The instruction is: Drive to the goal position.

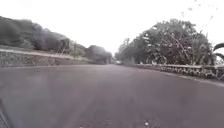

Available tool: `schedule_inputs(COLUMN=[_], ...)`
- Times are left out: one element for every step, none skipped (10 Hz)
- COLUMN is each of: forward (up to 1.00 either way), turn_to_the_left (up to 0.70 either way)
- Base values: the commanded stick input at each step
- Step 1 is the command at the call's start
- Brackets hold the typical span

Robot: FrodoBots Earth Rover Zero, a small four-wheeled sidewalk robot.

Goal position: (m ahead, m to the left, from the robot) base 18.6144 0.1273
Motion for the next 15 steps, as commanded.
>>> schedule_inputs(forward=[1.00, 1.00, 1.00, 1.00, 1.00, 1.00, 1.00, 1.00, 1.00, 1.00, 1.00, 1.00, 1.00, 1.00, 1.00], turn_to_the_left=[0.00, 0.00, 0.00, 0.00, 0.00, 0.00, 0.00, 0.00, 0.00, 0.00, 0.00, 0.00, 0.00, 0.00, 0.00])
